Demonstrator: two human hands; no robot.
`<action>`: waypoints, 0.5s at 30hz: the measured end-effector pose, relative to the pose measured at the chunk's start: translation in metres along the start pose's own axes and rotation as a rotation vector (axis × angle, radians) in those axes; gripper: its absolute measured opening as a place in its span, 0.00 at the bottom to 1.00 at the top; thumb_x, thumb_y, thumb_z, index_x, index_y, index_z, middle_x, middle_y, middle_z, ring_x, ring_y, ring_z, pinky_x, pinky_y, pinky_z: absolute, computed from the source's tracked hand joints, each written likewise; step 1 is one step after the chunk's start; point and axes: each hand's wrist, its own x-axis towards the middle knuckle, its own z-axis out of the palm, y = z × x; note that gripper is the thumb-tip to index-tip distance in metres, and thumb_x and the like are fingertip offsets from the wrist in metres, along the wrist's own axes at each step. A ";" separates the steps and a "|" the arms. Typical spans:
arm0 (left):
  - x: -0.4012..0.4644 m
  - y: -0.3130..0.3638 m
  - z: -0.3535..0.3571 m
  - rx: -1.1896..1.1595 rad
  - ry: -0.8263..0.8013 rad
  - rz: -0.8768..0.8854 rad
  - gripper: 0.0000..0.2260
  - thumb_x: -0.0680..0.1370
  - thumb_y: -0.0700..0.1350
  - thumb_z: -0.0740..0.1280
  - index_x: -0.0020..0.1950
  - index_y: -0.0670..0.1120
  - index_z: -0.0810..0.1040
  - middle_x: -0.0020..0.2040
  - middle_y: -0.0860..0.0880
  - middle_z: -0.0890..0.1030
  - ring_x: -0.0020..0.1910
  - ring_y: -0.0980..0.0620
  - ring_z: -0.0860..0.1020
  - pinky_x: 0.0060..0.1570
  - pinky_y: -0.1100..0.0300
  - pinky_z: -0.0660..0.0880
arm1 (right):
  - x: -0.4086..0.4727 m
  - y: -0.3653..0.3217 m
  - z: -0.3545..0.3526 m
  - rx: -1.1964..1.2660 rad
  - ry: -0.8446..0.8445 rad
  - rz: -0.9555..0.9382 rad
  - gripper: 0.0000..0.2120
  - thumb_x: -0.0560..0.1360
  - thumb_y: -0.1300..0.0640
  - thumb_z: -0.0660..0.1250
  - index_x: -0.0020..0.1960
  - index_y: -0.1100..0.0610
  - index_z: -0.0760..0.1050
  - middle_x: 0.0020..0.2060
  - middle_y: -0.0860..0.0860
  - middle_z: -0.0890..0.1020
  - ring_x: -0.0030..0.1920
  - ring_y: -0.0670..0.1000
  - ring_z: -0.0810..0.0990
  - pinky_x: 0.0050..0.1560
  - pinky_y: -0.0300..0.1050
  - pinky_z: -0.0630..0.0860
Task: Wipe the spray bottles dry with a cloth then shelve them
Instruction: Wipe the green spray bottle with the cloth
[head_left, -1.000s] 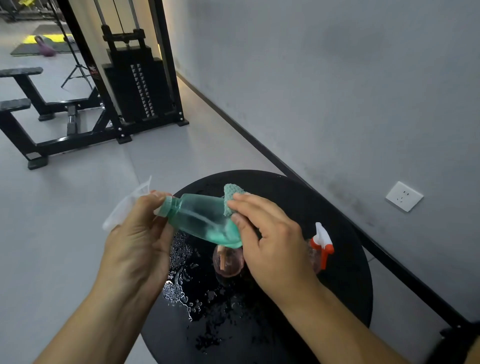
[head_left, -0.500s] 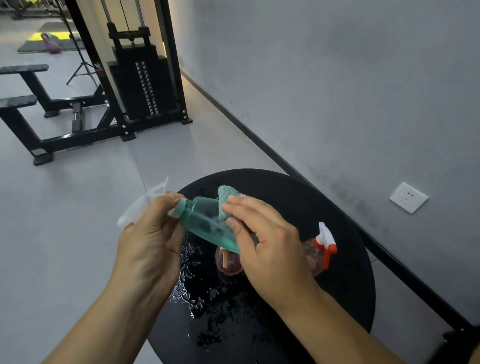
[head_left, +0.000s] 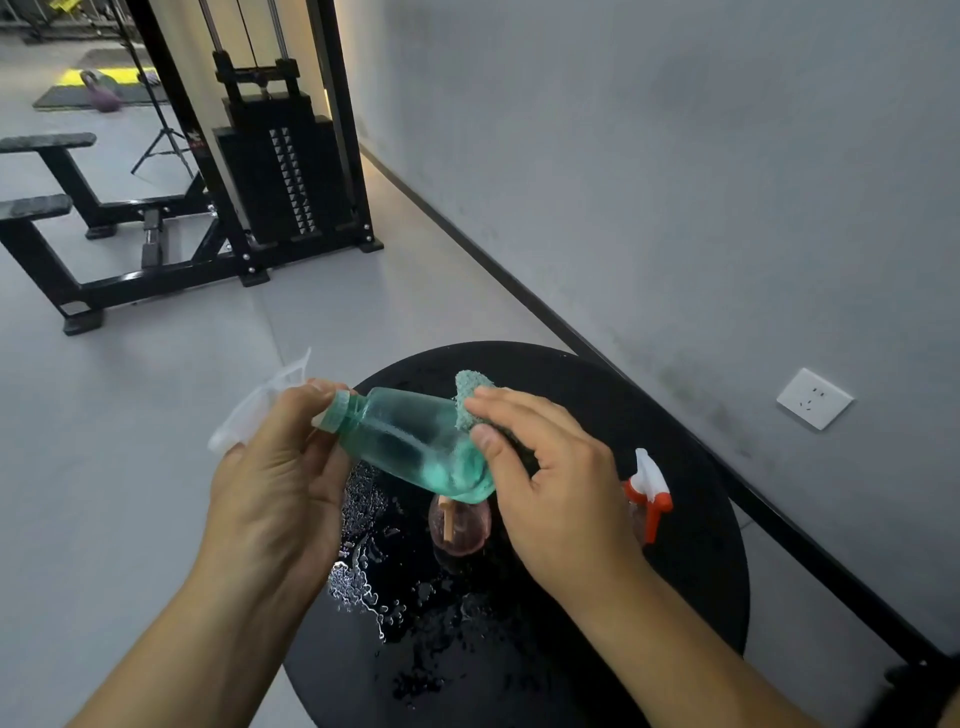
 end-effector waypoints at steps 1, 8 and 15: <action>0.000 0.000 0.000 0.008 0.000 0.001 0.11 0.78 0.36 0.71 0.38 0.47 0.82 0.42 0.48 0.83 0.45 0.51 0.84 0.52 0.59 0.84 | -0.001 0.000 0.001 0.013 0.002 0.023 0.13 0.79 0.59 0.69 0.62 0.50 0.82 0.58 0.37 0.81 0.64 0.39 0.76 0.66 0.40 0.74; -0.003 -0.005 0.002 0.052 0.022 0.028 0.06 0.79 0.40 0.71 0.45 0.48 0.78 0.44 0.48 0.82 0.47 0.50 0.83 0.53 0.58 0.83 | -0.005 -0.004 0.003 0.114 0.042 0.070 0.13 0.78 0.60 0.70 0.60 0.49 0.83 0.57 0.36 0.81 0.64 0.40 0.77 0.65 0.38 0.74; -0.009 -0.005 0.008 0.254 0.025 0.015 0.06 0.78 0.49 0.76 0.46 0.50 0.81 0.42 0.50 0.85 0.42 0.52 0.86 0.41 0.57 0.80 | -0.009 -0.005 0.003 0.096 0.072 0.047 0.14 0.78 0.61 0.71 0.61 0.49 0.83 0.57 0.35 0.80 0.64 0.40 0.77 0.65 0.36 0.73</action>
